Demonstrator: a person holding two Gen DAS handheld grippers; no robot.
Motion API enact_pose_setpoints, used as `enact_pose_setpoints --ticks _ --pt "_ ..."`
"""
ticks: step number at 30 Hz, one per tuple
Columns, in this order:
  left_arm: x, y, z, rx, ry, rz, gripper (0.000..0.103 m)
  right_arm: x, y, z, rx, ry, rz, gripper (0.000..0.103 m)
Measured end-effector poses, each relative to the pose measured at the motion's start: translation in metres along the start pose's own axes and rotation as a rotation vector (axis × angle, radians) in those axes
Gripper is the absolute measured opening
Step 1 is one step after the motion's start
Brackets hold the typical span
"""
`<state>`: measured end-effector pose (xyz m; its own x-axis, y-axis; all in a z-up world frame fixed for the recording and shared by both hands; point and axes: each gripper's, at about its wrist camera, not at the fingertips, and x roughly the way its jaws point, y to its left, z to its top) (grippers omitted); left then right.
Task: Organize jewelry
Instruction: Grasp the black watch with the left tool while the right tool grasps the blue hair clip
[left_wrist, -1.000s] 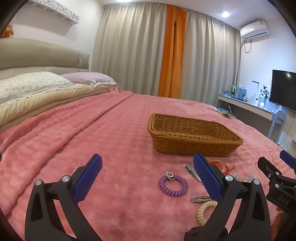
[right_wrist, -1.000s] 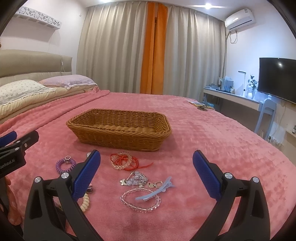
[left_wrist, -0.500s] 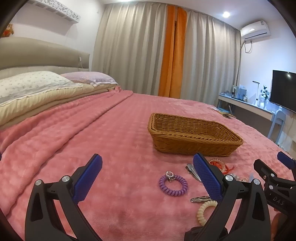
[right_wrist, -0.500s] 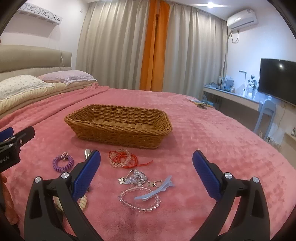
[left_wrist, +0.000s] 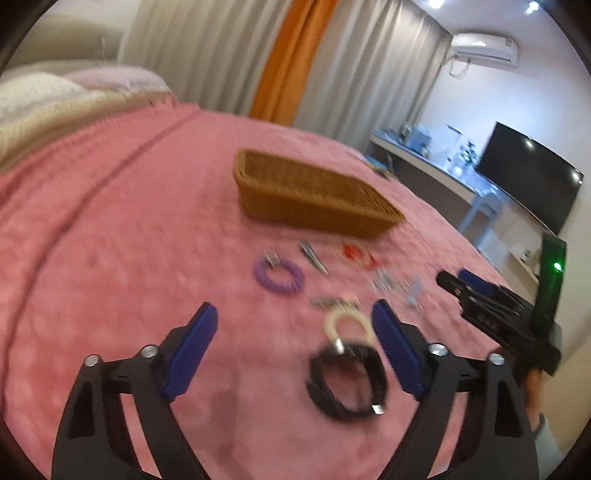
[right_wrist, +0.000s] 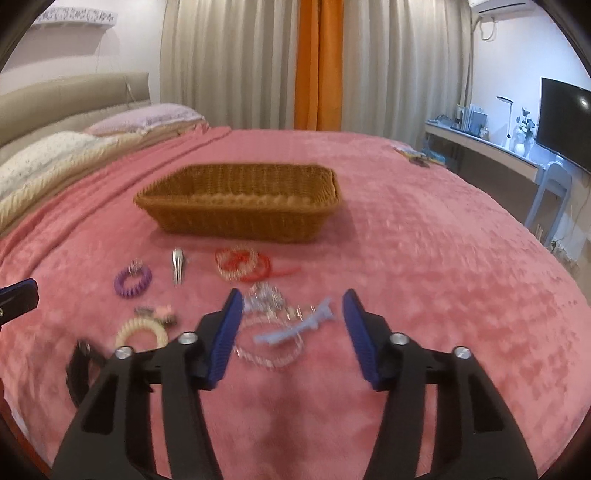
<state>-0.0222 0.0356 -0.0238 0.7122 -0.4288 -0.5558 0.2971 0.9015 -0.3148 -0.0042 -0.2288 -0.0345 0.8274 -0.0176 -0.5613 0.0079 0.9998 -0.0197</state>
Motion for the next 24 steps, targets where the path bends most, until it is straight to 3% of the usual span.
enact_pose_setpoints --ticks 3,5,6,12,14,15,17,20,22,24 --pt "0.005 -0.011 -0.015 0.02 0.056 -0.009 0.07 -0.003 0.0 -0.014 -0.015 0.046 -0.007 0.038" --pt "0.012 -0.017 -0.023 0.025 0.094 -0.008 0.053 -0.002 -0.001 -0.021 -0.007 0.075 0.018 0.037" --pt "0.017 -0.017 -0.024 0.02 0.115 -0.015 0.05 -0.002 -0.001 -0.026 0.0 0.091 0.034 0.037" --pt "0.038 -0.015 -0.033 -0.013 0.182 0.015 0.049 0.003 -0.001 -0.029 0.035 0.147 0.085 0.036" --pt "0.044 -0.013 -0.032 -0.025 0.196 0.02 0.048 0.01 -0.004 -0.021 0.063 0.17 0.092 0.032" --pt "0.046 -0.014 -0.032 -0.025 0.201 0.028 0.047 0.013 -0.007 -0.016 0.081 0.176 0.099 0.032" --pt "0.049 -0.014 -0.032 -0.018 0.208 0.043 0.033 0.02 -0.015 -0.009 0.123 0.195 0.104 0.032" --pt "0.052 -0.012 -0.031 -0.026 0.214 0.041 0.032 0.04 -0.033 -0.004 0.234 0.269 0.137 0.032" --pt "0.052 -0.012 -0.031 -0.025 0.215 0.042 0.032 0.058 -0.051 -0.007 0.371 0.334 0.205 0.032" --pt "0.052 -0.012 -0.031 -0.022 0.214 0.042 0.032 0.066 -0.061 -0.008 0.448 0.339 0.242 0.032"
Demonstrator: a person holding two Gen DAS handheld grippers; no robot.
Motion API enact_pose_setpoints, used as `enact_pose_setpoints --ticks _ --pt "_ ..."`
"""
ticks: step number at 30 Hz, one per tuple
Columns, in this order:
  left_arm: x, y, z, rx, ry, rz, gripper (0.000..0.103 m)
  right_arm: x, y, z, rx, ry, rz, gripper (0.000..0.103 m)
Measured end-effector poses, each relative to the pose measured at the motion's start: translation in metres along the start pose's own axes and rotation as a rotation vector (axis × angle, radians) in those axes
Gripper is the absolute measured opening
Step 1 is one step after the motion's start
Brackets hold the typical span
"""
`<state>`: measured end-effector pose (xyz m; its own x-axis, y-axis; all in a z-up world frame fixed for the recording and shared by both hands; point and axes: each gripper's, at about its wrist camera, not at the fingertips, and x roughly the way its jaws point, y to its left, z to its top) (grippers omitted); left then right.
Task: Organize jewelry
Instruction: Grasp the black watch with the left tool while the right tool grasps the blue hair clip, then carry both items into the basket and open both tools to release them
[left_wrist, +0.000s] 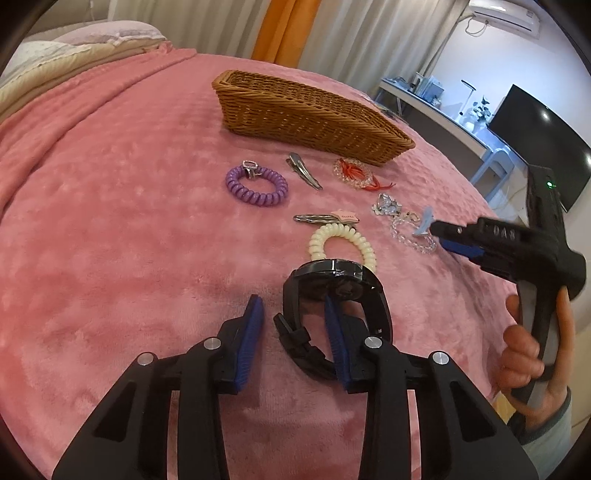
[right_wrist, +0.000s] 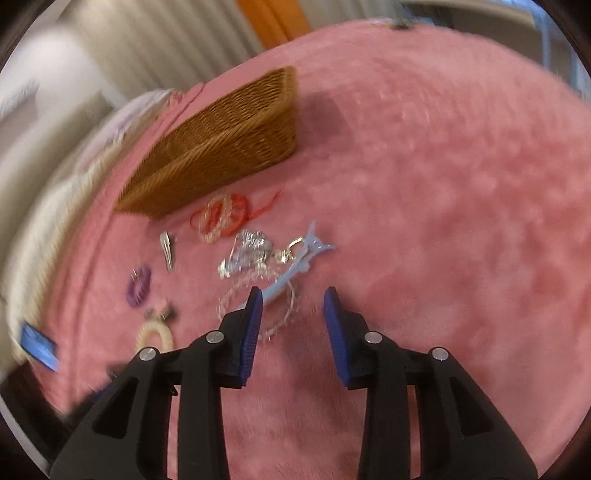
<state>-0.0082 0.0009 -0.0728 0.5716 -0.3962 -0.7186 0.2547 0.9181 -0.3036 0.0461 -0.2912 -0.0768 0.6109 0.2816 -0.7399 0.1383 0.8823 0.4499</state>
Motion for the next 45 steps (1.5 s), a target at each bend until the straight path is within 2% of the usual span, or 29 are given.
enact_pose_setpoints --ticks 6,8,10,12,14,16,22,28,33,36,40,45 --pt "0.001 0.0 0.001 0.006 0.002 0.003 0.031 0.016 0.01 0.013 -0.008 -0.021 -0.047 0.032" --pt "0.003 -0.002 0.0 0.013 0.0 0.014 0.022 0.02 0.015 0.013 -0.031 -0.037 -0.085 0.016" --pt "0.004 -0.003 -0.001 0.013 -0.005 0.025 0.019 0.019 0.016 0.012 -0.045 -0.058 -0.097 0.011" --pt "0.004 -0.001 -0.001 0.001 -0.016 0.019 0.016 0.013 0.018 0.009 -0.06 -0.099 -0.096 0.01" --pt "0.001 0.005 -0.002 -0.042 -0.041 -0.006 0.009 -0.004 0.023 0.004 -0.099 -0.174 -0.059 0.01" --pt "-0.001 0.01 -0.003 -0.073 -0.056 -0.037 0.009 -0.016 0.032 0.0 -0.155 -0.22 -0.09 0.01" --pt "-0.017 0.003 0.003 -0.059 -0.128 -0.054 0.008 -0.052 0.055 -0.001 -0.247 -0.306 -0.064 0.009" --pt "-0.059 -0.015 0.048 0.005 -0.268 -0.055 0.008 -0.087 0.083 0.025 -0.318 -0.393 -0.032 0.009" --pt "-0.065 -0.031 0.119 0.059 -0.368 -0.05 0.008 -0.088 0.114 0.069 -0.391 -0.454 -0.069 0.009" --pt "-0.049 -0.038 0.16 0.088 -0.382 -0.038 0.008 -0.07 0.123 0.097 -0.406 -0.441 -0.08 0.009" --pt "-0.006 -0.039 0.207 0.109 -0.363 0.006 0.008 -0.018 0.134 0.138 -0.422 -0.354 -0.144 0.009" --pt "0.051 -0.027 0.232 0.093 -0.28 0.023 0.008 0.05 0.129 0.163 -0.404 -0.202 -0.144 0.009"
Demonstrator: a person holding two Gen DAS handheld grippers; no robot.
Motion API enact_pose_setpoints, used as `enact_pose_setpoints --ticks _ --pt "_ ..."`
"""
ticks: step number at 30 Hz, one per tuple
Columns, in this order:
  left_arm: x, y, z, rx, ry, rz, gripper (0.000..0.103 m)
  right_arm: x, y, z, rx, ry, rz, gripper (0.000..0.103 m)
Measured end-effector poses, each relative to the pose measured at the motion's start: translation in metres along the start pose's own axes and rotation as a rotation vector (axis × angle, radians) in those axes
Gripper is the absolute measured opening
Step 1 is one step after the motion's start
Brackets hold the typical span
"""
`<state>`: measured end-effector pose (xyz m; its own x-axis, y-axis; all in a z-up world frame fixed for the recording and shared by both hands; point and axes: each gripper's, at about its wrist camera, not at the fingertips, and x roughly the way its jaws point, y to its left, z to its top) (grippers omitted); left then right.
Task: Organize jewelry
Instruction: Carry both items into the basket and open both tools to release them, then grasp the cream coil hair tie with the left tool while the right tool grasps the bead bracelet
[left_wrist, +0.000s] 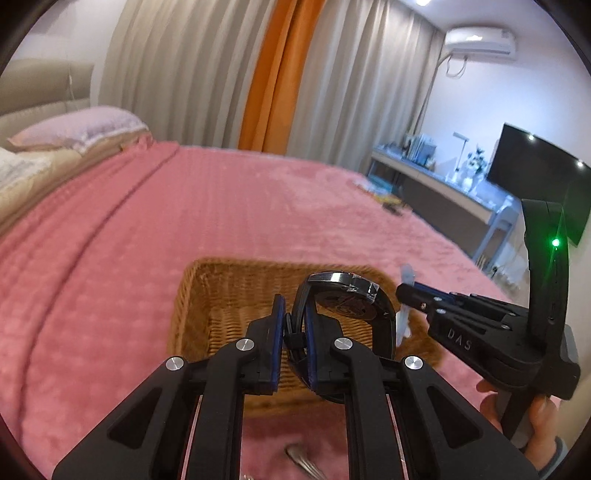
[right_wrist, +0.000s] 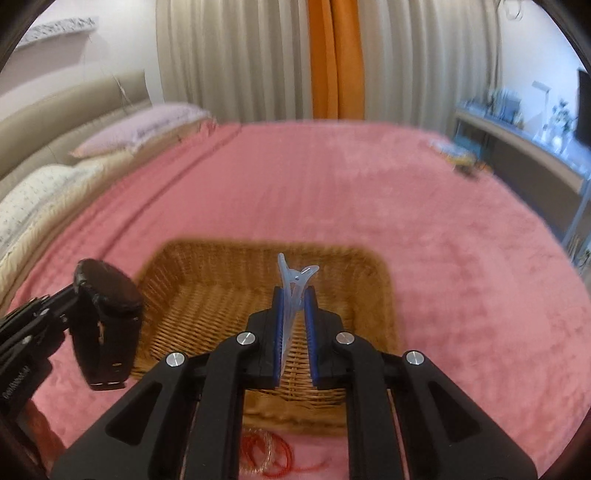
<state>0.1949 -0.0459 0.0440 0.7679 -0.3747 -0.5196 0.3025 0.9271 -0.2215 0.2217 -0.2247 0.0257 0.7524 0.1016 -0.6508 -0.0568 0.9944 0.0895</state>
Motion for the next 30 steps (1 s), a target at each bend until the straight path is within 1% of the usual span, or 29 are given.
enact_pose_setpoints --ticks 2,3,4,6,8,10,12,13,14,15,16,17,18,19,20,22,23,25,26,28,30 --pt "0.022 0.004 -0.002 0.003 0.035 0.015 0.009 0.028 -0.004 -0.003 0.012 0.088 0.015 0.009" --pt "0.029 0.009 -0.006 0.002 0.048 0.022 0.009 0.04 -0.005 -0.005 0.01 0.135 0.003 0.009" --pt "0.036 0.011 -0.01 0.0 0.059 0.033 0.009 0.048 -0.007 -0.01 0.007 0.159 -0.007 0.009" --pt "0.05 0.016 -0.016 -0.003 0.085 0.053 0.009 0.061 -0.01 -0.015 0.007 0.194 -0.023 0.009" --pt "0.057 0.017 -0.018 0.004 0.103 0.058 0.009 0.069 -0.011 -0.017 0.019 0.218 -0.012 0.009" --pt "0.06 0.015 -0.019 0.025 0.112 0.071 0.011 0.071 -0.01 -0.019 0.017 0.221 -0.016 0.01" --pt "0.062 0.011 -0.021 0.051 0.126 0.085 0.017 0.069 -0.008 -0.02 0.011 0.234 -0.017 0.011" --pt "0.063 0.01 -0.022 0.069 0.131 0.106 0.019 0.07 -0.008 -0.019 0.01 0.237 -0.014 0.013" --pt "0.064 0.007 -0.025 0.099 0.145 0.129 0.027 0.066 -0.008 -0.019 0.006 0.235 -0.02 0.02" --pt "0.062 0.006 -0.027 0.109 0.145 0.133 0.034 0.063 -0.008 -0.019 0.004 0.229 -0.026 0.03" --pt "0.057 0.005 -0.028 0.112 0.136 0.13 0.046 0.056 -0.008 -0.019 0.001 0.215 -0.032 0.035" --pt "0.049 0.004 -0.027 0.113 0.126 0.121 0.049 0.048 -0.009 -0.019 0.004 0.196 -0.045 0.044" --pt "0.041 0.003 -0.027 0.119 0.127 0.106 0.05 0.041 -0.009 -0.018 0.007 0.181 -0.054 0.046" --pt "0.036 0.001 -0.026 0.128 0.136 0.099 0.055 0.032 -0.01 -0.018 0.01 0.163 -0.063 0.046" --pt "0.027 -0.001 -0.024 0.144 0.136 0.109 0.057 0.023 -0.01 -0.018 0.011 0.154 -0.067 0.046" --pt "0.007 -0.003 -0.019 0.161 0.112 0.129 0.057 0.005 -0.012 -0.018 0.024 0.138 -0.061 0.046" --pt "-0.003 -0.004 -0.017 0.158 0.103 0.119 0.057 -0.004 -0.013 -0.018 0.029 0.127 -0.053 0.046" --pt "-0.028 -0.005 -0.013 0.142 0.071 0.076 0.057 -0.03 -0.013 -0.019 0.03 0.092 -0.036 0.046" --pt "-0.045 -0.006 -0.01 0.133 0.048 0.051 0.057 -0.045 -0.012 -0.02 0.021 0.07 -0.032 0.046" --pt "-0.076 -0.009 -0.01 0.121 0.004 0.029 0.057 -0.07 -0.008 -0.024 0.004 0.031 -0.031 0.046" --pt "-0.098 -0.012 -0.014 0.108 -0.032 0.026 0.063 -0.099 -0.006 -0.032 -0.01 -0.021 -0.022 0.046"
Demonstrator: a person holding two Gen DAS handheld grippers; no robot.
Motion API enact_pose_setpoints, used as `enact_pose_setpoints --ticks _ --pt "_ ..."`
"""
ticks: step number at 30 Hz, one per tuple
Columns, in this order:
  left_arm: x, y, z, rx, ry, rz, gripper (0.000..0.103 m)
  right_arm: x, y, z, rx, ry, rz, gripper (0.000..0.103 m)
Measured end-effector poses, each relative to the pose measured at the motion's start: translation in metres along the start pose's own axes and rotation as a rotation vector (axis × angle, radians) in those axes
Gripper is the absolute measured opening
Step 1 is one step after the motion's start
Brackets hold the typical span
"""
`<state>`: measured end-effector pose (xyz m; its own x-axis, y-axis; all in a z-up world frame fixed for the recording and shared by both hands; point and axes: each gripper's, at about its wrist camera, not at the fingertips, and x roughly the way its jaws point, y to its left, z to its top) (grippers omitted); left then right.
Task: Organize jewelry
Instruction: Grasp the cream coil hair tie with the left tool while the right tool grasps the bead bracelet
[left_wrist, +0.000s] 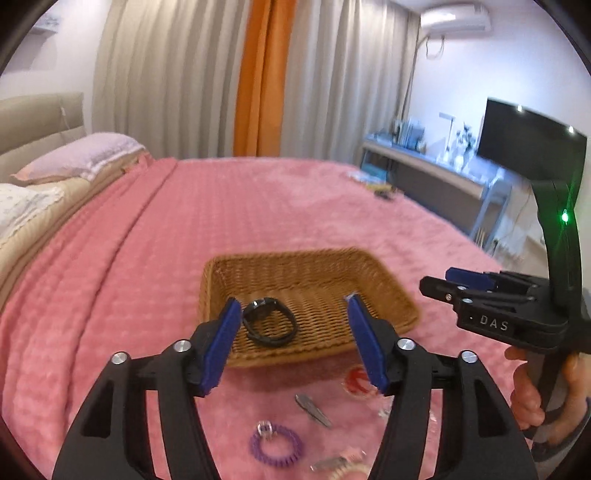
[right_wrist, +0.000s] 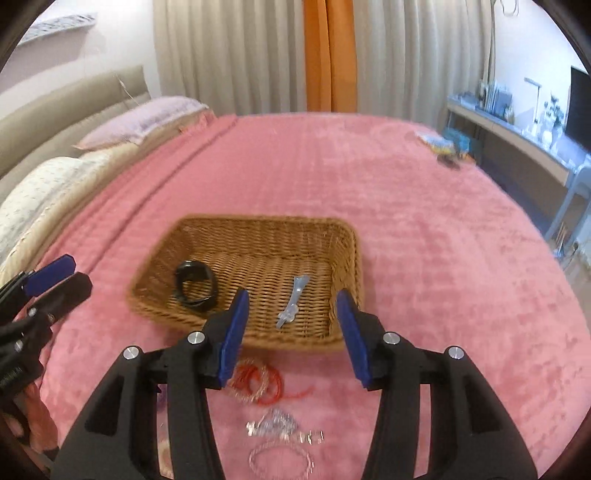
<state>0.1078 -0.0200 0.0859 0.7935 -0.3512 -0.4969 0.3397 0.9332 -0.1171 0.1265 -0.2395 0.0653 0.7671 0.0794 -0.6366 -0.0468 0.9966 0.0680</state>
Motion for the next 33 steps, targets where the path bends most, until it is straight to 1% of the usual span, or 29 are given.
enact_pose_setpoints --ticks 1,3,6,9,10,12,15,17,19,21,26,27,29,31,33 --pt "-0.01 -0.001 -0.003 -0.009 -0.018 -0.005 0.067 -0.01 0.001 -0.004 -0.002 -0.023 0.006 0.046" --pt "-0.03 -0.003 -0.016 -0.03 -0.037 -0.03 0.067 -0.026 0.001 -0.016 -0.004 -0.058 0.014 0.046" --pt "-0.043 -0.005 -0.04 -0.051 -0.032 -0.04 0.067 -0.039 -0.001 -0.047 -0.001 -0.081 0.011 0.046" --pt "-0.047 -0.002 -0.072 -0.081 -0.012 -0.07 0.067 -0.04 -0.007 -0.078 0.03 -0.073 -0.01 0.046" --pt "-0.047 -0.001 -0.08 -0.091 -0.003 -0.077 0.067 -0.037 -0.01 -0.093 0.051 -0.071 -0.004 0.046" --pt "-0.041 0.002 -0.1 -0.121 0.034 -0.092 0.067 -0.027 -0.015 -0.113 0.073 -0.046 0.015 0.046" --pt "-0.025 0.001 -0.126 -0.146 0.096 -0.09 0.066 -0.005 -0.016 -0.14 0.065 0.001 0.001 0.046" --pt "-0.012 0.001 -0.138 -0.159 0.132 -0.091 0.063 0.002 -0.015 -0.149 0.065 0.012 -0.027 0.046" --pt "-0.003 0.0 -0.148 -0.164 0.155 -0.09 0.061 0.002 -0.015 -0.153 0.076 0.004 -0.031 0.046" --pt "0.005 -0.002 -0.155 -0.165 0.177 -0.085 0.058 0.0 -0.013 -0.157 0.059 -0.003 -0.037 0.046" --pt "0.013 -0.011 -0.161 -0.118 0.219 -0.058 0.054 0.015 -0.014 -0.167 0.06 0.064 -0.031 0.045" --pt "0.015 -0.013 -0.162 -0.111 0.231 -0.058 0.052 0.019 -0.015 -0.167 0.065 0.077 -0.026 0.045" --pt "0.019 -0.016 -0.166 -0.095 0.259 -0.058 0.045 0.025 -0.017 -0.169 0.074 0.109 -0.016 0.037" --pt "0.024 -0.021 -0.169 -0.07 0.282 -0.052 0.041 0.03 -0.018 -0.17 0.083 0.129 -0.013 0.037" --pt "0.025 -0.024 -0.171 -0.051 0.285 -0.043 0.041 0.031 -0.017 -0.17 0.079 0.133 -0.018 0.036"
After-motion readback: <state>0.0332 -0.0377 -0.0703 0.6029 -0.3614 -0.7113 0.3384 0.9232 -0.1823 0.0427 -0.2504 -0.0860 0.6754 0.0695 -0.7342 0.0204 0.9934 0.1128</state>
